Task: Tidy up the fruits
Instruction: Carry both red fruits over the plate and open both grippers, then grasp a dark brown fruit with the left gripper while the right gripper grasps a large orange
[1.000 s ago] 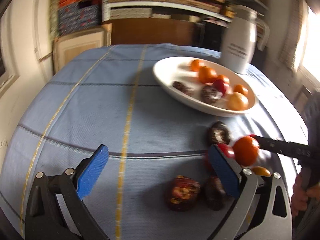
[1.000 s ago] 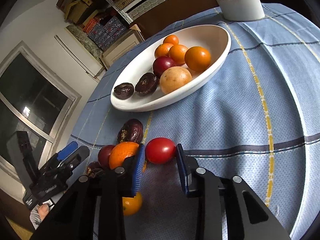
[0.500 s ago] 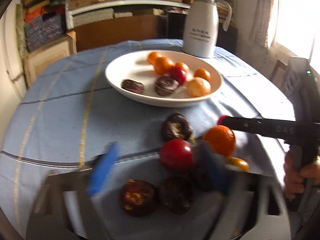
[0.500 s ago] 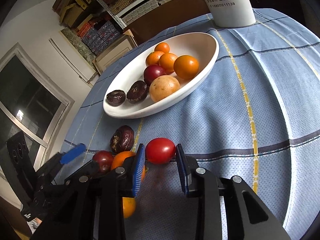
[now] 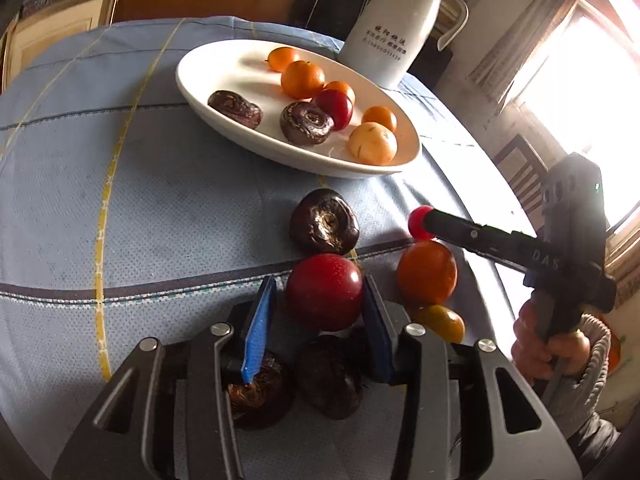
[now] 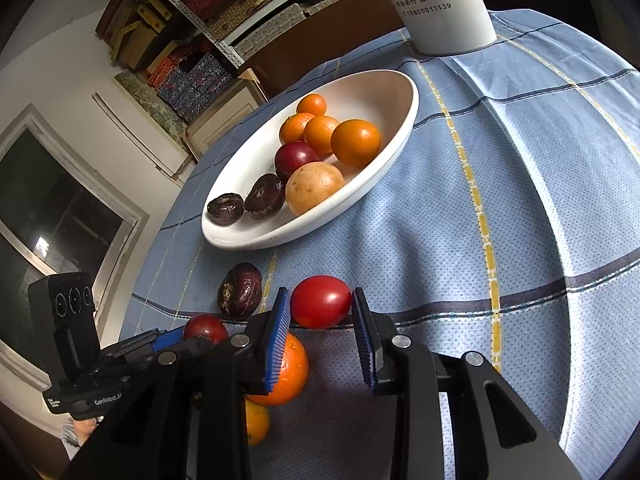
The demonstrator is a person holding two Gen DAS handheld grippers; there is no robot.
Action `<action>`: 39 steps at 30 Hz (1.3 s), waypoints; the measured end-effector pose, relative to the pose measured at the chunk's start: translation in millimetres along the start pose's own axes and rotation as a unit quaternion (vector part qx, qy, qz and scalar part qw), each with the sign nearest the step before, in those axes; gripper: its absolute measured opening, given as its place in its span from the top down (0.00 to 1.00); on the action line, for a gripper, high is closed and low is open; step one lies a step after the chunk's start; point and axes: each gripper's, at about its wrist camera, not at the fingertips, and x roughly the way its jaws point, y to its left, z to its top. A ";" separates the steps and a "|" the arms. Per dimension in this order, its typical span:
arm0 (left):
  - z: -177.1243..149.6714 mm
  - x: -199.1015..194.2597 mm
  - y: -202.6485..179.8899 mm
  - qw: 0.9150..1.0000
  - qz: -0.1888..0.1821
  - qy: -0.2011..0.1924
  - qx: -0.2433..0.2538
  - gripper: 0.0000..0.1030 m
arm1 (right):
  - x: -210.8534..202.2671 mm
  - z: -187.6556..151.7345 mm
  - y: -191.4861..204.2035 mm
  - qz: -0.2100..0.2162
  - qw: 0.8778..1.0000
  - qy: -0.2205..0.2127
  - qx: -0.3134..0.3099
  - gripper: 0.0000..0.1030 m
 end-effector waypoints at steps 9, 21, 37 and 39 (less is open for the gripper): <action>-10.3 -10.2 -33.1 0.986 0.138 -0.060 0.075 0.65 | -9.1 1.1 0.3 0.003 1.000 -0.022 0.003 0.69; 74.7 -19.7 -34.3 0.978 0.152 -0.135 0.047 0.65 | -19.2 56.9 45.6 -0.014 0.992 -0.110 -0.067 0.69; 72.7 -13.3 -2.4 0.970 0.184 -0.162 0.000 0.13 | -9.0 77.0 2.7 -0.010 0.992 -0.129 0.006 0.34; 63.9 -19.6 0.2 0.970 0.182 -0.161 -0.009 0.13 | -8.1 73.7 -7.2 -0.004 0.992 -0.121 0.027 0.34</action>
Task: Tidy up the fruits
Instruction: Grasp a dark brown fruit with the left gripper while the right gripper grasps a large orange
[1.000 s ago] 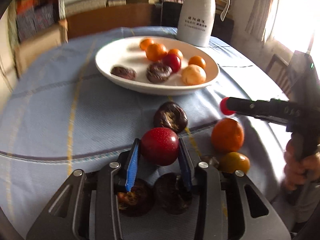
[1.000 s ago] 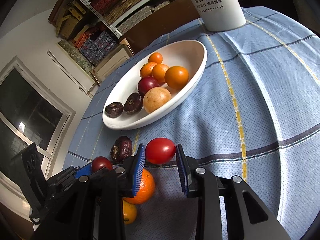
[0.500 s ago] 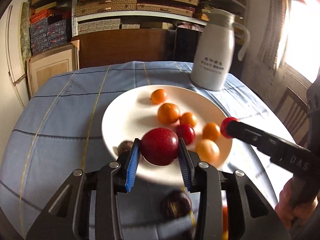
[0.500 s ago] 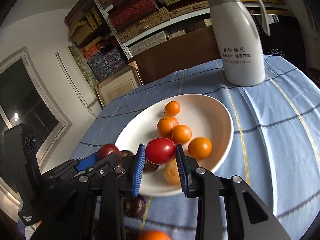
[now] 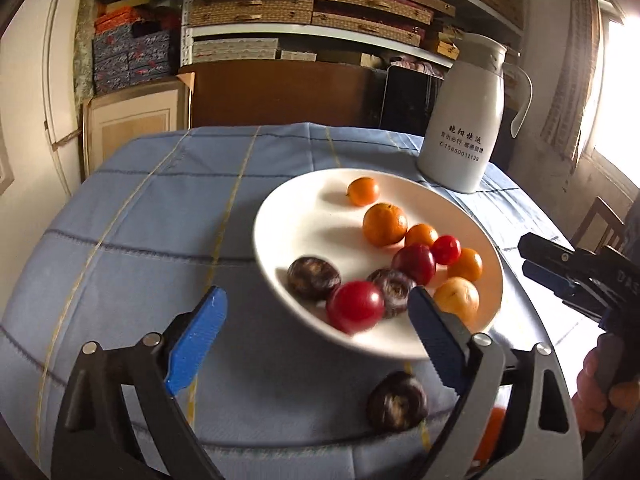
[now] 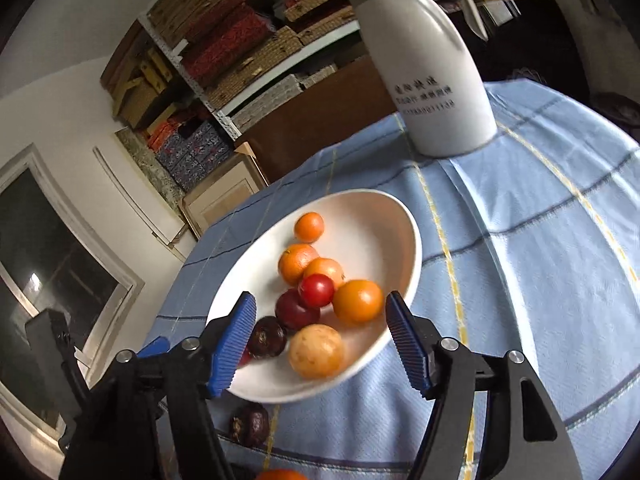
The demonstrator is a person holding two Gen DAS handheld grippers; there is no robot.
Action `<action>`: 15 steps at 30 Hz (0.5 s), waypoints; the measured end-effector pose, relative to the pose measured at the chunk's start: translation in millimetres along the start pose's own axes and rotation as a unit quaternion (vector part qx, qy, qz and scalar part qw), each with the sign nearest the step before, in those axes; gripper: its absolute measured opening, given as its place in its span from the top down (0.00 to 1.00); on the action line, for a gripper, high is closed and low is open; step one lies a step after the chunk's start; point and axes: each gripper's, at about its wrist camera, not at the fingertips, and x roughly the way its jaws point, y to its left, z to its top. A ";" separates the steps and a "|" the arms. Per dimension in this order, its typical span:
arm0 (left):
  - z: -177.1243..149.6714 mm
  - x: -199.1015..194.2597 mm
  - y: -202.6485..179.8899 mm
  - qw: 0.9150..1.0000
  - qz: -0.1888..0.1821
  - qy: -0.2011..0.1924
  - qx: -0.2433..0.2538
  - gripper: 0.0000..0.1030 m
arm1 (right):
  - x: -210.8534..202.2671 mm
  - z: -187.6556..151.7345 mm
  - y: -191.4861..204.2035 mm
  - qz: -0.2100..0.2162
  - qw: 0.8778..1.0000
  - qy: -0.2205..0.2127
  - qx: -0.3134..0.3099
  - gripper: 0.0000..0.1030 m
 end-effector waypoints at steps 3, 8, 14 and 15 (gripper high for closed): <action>-9.7 -9.8 8.0 1.000 0.016 -0.002 -0.015 0.08 | -2.8 -4.8 -13.6 -0.001 1.000 0.007 0.030 0.34; -24.7 -18.8 21.9 0.999 0.034 0.009 -0.039 0.07 | -16.4 -20.6 -20.6 0.007 0.999 0.019 0.046 0.33; -37.7 -27.1 30.4 0.997 0.053 0.016 -0.050 0.06 | -24.4 -53.9 -0.5 0.017 0.998 0.057 0.000 0.31; -40.4 -28.0 30.8 0.997 0.054 0.019 -0.050 0.06 | -25.1 -60.2 4.5 0.019 0.998 0.065 -0.010 0.31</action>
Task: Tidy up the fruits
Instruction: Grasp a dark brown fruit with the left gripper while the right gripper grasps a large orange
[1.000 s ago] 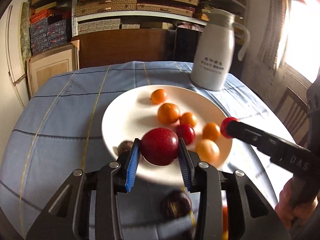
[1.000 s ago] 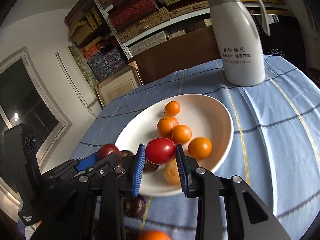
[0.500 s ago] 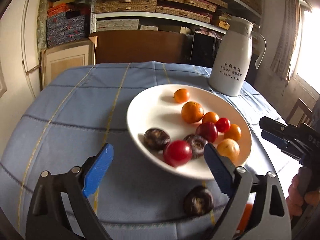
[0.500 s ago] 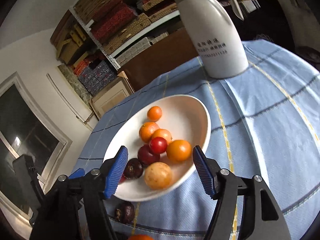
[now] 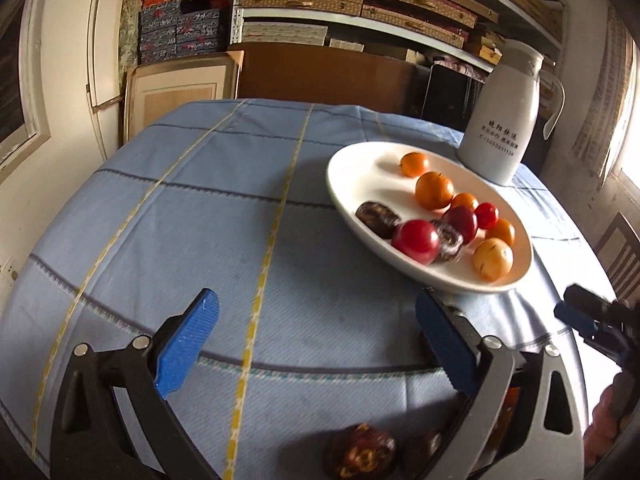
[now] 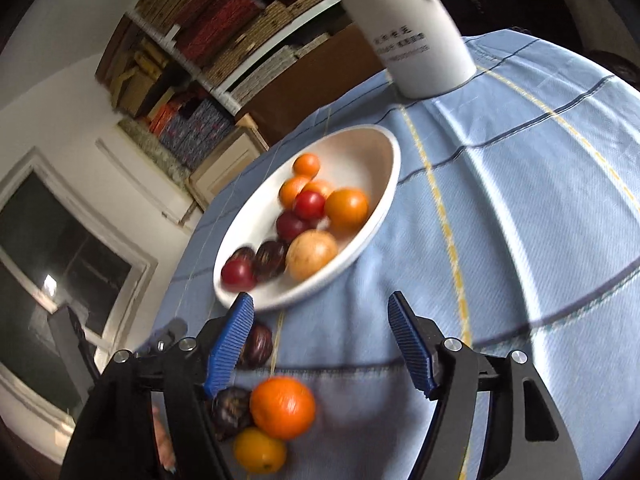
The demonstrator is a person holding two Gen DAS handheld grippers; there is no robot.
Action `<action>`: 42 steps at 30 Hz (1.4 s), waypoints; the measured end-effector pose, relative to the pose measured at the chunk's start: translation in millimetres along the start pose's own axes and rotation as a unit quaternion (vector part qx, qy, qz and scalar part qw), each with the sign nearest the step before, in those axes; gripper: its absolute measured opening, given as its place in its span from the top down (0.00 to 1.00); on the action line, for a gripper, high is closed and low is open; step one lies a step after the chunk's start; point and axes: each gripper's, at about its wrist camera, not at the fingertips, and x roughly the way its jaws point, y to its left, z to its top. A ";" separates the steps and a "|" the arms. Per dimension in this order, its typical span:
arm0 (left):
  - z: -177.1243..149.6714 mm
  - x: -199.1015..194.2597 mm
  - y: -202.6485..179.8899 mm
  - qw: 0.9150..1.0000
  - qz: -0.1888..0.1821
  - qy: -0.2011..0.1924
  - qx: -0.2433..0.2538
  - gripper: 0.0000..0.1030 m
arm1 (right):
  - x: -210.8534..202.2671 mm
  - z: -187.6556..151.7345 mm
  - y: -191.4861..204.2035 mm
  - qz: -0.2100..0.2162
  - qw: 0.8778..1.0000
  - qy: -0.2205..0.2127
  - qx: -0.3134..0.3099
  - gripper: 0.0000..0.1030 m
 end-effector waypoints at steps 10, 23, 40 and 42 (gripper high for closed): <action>-9.9 -2.1 -9.1 0.999 0.014 0.006 0.032 0.06 | 3.4 -31.8 16.3 0.019 0.997 0.061 -0.032 0.31; -13.6 -1.5 -29.4 0.997 0.011 0.006 0.076 0.06 | 18.2 -43.2 32.0 -0.002 0.993 0.087 -0.083 0.58; -22.9 30.2 -106.9 0.974 -0.028 0.059 0.219 0.10 | -0.8 -22.8 -1.9 -0.003 0.999 0.044 0.008 0.58; -19.8 36.5 -99.8 0.976 -0.046 0.079 0.197 0.29 | 0.7 -21.6 -1.5 -0.003 0.999 0.044 0.010 0.58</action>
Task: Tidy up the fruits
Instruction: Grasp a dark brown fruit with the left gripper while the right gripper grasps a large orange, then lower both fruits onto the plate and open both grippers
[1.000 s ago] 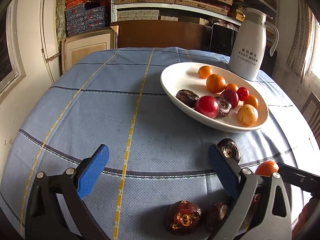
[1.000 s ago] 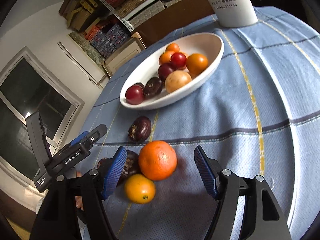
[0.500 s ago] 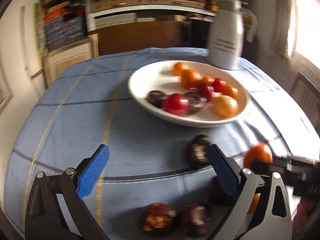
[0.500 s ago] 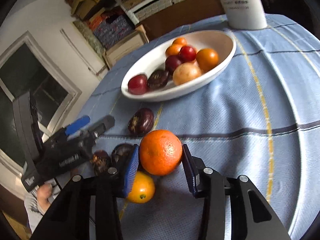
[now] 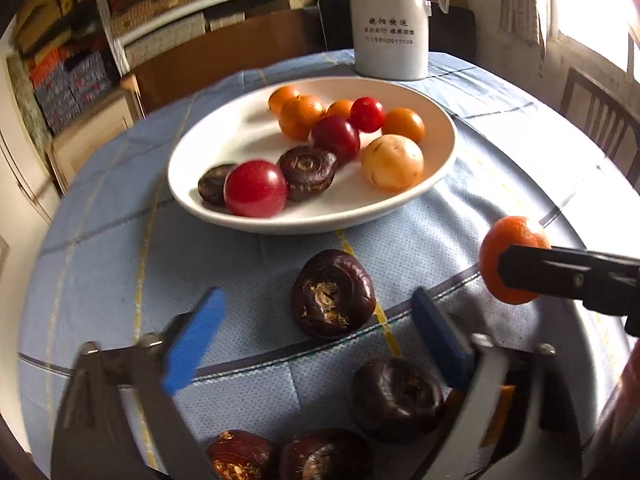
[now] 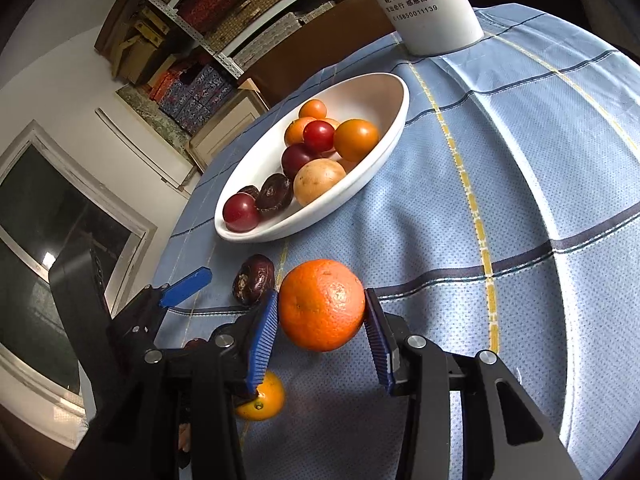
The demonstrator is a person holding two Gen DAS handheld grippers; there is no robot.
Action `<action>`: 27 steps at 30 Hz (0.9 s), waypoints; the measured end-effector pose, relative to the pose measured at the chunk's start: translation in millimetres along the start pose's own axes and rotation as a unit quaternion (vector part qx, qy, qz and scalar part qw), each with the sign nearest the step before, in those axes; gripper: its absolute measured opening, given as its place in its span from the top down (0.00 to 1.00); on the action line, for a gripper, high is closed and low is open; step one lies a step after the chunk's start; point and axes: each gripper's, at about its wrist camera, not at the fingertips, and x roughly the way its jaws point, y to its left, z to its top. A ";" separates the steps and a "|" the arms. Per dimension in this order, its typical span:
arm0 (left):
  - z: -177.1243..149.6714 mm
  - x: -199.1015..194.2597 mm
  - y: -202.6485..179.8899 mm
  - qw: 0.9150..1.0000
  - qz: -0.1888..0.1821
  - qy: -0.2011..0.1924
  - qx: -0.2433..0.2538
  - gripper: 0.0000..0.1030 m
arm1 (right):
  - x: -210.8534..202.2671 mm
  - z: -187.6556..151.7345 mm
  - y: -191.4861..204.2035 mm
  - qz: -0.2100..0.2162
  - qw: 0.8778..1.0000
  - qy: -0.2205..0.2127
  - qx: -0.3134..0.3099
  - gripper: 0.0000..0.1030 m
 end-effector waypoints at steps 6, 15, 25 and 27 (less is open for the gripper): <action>-0.5 6.8 11.6 0.999 -0.038 0.013 -0.029 0.57 | 2.4 1.5 -2.0 0.000 1.000 0.002 0.006 0.58; -12.8 -21.6 26.2 0.996 -0.056 -0.026 -0.059 0.60 | 1.8 2.4 -8.0 -0.001 1.000 -0.002 0.018 0.58; -37.6 -51.6 42.6 0.993 -0.048 -0.055 -0.096 0.60 | -7.4 -2.1 2.6 -0.006 1.000 -0.025 -0.012 0.58; -36.0 -58.9 45.5 0.992 -0.047 -0.066 -0.101 0.60 | -11.7 -2.8 6.5 0.001 0.999 -0.033 -0.018 0.58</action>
